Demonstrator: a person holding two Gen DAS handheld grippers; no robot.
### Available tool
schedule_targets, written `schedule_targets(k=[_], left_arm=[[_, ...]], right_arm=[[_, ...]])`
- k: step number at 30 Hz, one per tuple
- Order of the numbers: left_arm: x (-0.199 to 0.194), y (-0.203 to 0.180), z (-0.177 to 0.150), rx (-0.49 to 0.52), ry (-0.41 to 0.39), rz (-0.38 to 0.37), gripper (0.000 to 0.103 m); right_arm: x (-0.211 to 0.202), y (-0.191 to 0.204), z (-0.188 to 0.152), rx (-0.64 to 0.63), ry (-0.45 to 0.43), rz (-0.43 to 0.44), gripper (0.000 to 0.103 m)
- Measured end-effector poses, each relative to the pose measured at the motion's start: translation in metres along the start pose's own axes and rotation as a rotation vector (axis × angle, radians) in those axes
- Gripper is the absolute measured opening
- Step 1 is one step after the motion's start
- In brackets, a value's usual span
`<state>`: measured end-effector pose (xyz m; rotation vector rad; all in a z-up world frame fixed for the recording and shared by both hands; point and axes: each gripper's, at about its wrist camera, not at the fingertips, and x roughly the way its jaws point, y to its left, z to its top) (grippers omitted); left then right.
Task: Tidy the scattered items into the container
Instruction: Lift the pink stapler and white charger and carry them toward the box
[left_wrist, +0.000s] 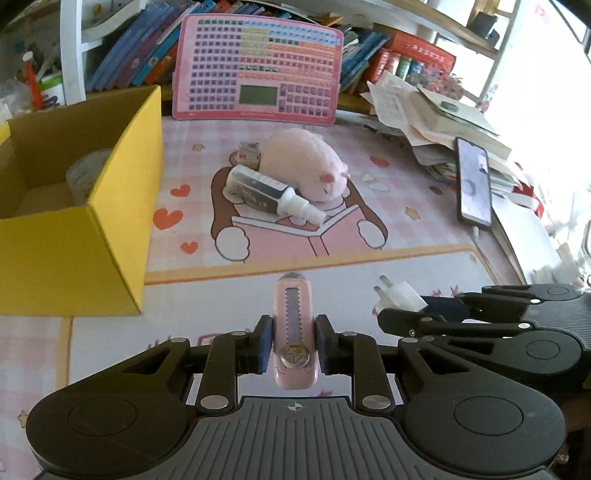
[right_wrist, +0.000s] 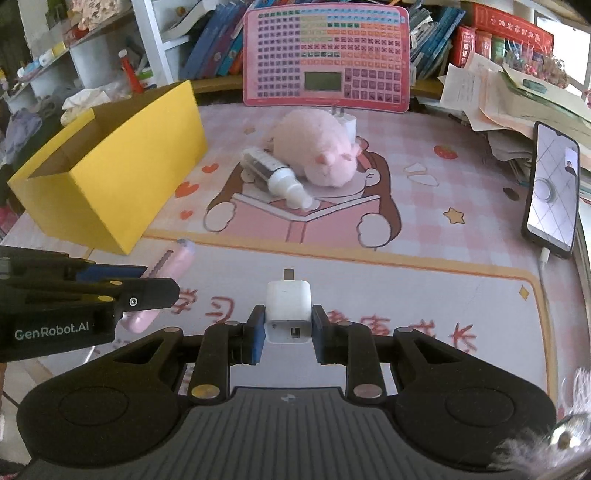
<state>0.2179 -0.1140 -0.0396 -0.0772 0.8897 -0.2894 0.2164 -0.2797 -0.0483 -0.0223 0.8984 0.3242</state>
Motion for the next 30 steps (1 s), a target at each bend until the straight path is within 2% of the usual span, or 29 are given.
schedule_targets(k=[7,18,30], left_arm=[[-0.033,0.022,-0.019,0.043,-0.029,-0.04,0.023],[-0.082,0.069,-0.059,0.073,-0.029,-0.091,0.023],[-0.123,0.113,-0.086,0.1,-0.041,-0.103,0.023]], right_arm=[[-0.02,0.04,-0.015,0.035,-0.036,-0.05,0.024],[-0.046,0.116,-0.051,0.056,-0.064,-0.112,0.024],[-0.056,0.177,-0.067,0.058,-0.074,-0.109,0.024]])
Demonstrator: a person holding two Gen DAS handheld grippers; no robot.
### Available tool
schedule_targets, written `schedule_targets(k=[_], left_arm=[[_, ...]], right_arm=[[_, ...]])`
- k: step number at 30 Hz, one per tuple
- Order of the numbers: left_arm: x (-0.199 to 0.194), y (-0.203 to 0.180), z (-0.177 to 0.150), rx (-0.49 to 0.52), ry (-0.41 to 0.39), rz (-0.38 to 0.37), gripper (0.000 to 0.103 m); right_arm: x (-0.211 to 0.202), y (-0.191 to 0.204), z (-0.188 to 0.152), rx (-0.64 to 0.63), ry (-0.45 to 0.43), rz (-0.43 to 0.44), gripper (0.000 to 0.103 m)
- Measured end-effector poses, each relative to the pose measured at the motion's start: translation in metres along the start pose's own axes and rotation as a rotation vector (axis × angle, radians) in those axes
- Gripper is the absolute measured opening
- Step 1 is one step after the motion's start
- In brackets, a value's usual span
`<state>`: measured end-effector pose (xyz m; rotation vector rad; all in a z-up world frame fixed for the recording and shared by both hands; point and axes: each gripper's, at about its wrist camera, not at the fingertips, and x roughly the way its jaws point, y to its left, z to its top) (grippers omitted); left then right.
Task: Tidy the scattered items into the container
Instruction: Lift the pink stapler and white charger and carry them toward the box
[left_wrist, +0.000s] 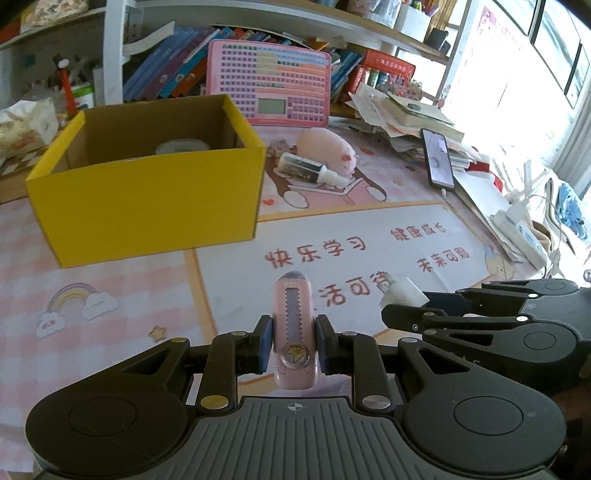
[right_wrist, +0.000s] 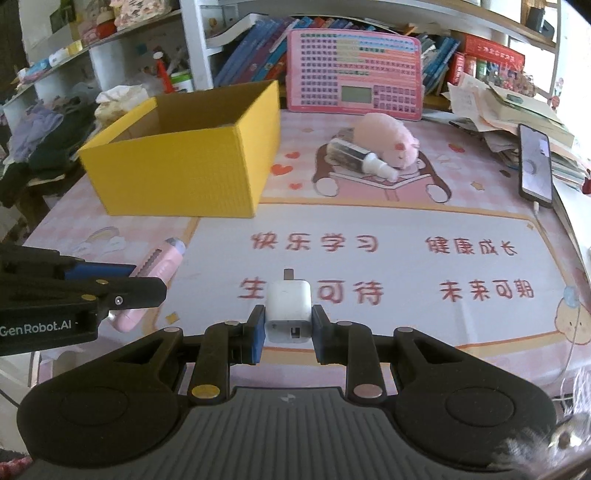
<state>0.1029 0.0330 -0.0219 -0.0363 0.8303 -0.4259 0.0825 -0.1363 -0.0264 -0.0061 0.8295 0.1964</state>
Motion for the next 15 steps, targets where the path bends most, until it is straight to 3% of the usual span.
schedule_targets(k=[15], left_arm=[[-0.029,0.049,-0.018,-0.071,-0.041,0.038,0.023]], right_arm=[[0.007,0.055,0.007,-0.075,-0.008,0.04,0.024]])
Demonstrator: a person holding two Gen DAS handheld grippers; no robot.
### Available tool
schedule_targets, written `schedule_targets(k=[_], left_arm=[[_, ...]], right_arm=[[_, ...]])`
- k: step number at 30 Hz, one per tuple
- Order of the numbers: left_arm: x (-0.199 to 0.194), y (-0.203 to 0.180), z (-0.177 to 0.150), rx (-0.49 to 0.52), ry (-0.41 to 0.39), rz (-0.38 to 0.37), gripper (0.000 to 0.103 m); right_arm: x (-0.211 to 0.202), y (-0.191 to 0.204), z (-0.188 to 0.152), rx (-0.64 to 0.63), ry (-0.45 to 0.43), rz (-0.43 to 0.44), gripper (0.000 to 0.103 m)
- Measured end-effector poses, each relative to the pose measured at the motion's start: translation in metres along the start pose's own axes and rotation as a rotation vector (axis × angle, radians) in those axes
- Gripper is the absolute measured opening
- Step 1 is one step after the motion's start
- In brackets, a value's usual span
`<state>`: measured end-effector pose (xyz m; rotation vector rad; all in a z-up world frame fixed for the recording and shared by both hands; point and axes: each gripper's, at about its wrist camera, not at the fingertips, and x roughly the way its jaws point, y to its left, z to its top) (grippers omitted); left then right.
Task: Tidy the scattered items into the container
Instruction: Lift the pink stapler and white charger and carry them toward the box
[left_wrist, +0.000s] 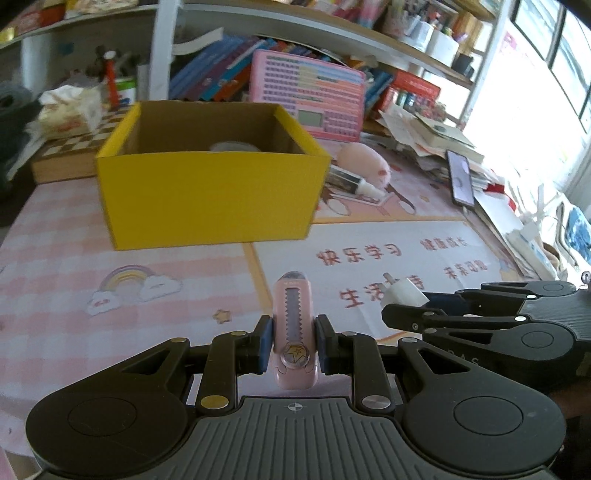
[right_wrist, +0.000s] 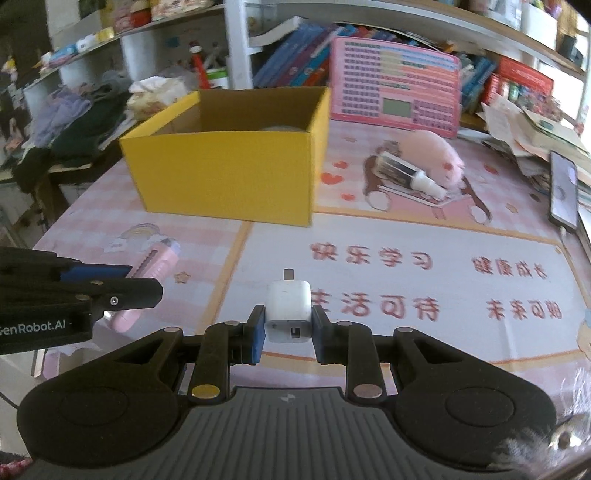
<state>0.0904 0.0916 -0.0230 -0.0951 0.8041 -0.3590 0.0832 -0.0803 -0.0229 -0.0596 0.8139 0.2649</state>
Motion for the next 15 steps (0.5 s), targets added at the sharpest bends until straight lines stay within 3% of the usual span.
schedule_targets(k=[15], left_arm=[[-0.022,0.047,-0.007,-0.098,-0.046,0.063,0.023]], right_arm=[[0.019,0.053,0.016,-0.12,-0.003,0.08,0.024]])
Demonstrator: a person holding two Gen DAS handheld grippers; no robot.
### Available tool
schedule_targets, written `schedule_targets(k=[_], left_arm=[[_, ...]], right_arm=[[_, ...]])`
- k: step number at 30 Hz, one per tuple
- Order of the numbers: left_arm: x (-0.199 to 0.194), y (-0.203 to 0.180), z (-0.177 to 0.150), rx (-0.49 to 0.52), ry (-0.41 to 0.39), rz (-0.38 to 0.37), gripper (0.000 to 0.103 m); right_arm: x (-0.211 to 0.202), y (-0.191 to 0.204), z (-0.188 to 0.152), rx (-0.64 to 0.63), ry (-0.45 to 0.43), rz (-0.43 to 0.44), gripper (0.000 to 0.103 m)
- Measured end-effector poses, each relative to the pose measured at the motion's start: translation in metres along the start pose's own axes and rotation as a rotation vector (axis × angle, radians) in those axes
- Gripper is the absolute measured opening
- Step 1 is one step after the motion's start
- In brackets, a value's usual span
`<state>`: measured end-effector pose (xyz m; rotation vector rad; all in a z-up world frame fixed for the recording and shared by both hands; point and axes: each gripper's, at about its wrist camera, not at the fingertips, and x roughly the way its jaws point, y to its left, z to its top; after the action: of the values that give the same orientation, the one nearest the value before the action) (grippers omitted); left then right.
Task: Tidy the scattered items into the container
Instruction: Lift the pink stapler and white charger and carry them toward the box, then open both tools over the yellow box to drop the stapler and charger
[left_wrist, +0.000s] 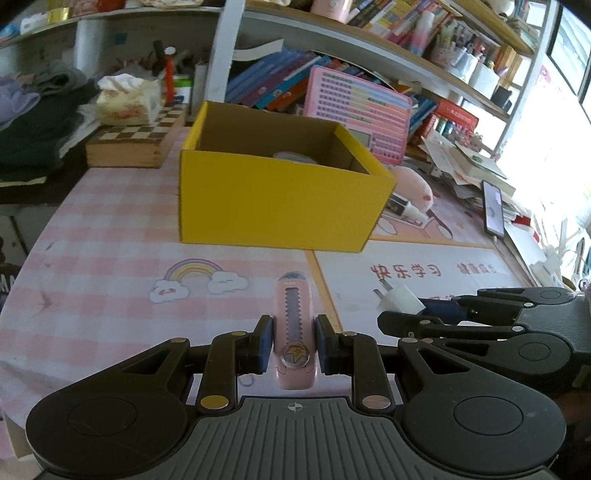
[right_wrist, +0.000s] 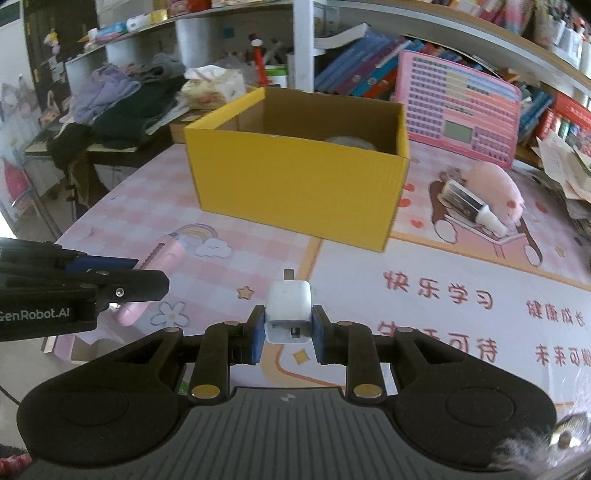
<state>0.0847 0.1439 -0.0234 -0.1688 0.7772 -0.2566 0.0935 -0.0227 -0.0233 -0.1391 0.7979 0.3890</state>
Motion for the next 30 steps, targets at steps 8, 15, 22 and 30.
schedule_targets(k=[8,15,22,30], left_arm=[[0.002,0.013,0.005,-0.026,-0.015,0.017,0.023],[0.004,0.016,0.023,-0.022,-0.062,0.033,0.023],[0.003,0.009,0.064,0.031,-0.157,0.017,0.023],[0.03,0.004,0.13,0.105,-0.227,0.026,0.023]], right_arm=[[0.009,0.015,0.011,-0.064,-0.012,0.022,0.024],[0.01,0.012,0.027,-0.094,-0.076,0.025,0.024],[0.002,-0.007,0.071,-0.098,-0.203,0.026,0.024],[0.024,-0.037,0.133,-0.12,-0.266,0.024,0.024]])
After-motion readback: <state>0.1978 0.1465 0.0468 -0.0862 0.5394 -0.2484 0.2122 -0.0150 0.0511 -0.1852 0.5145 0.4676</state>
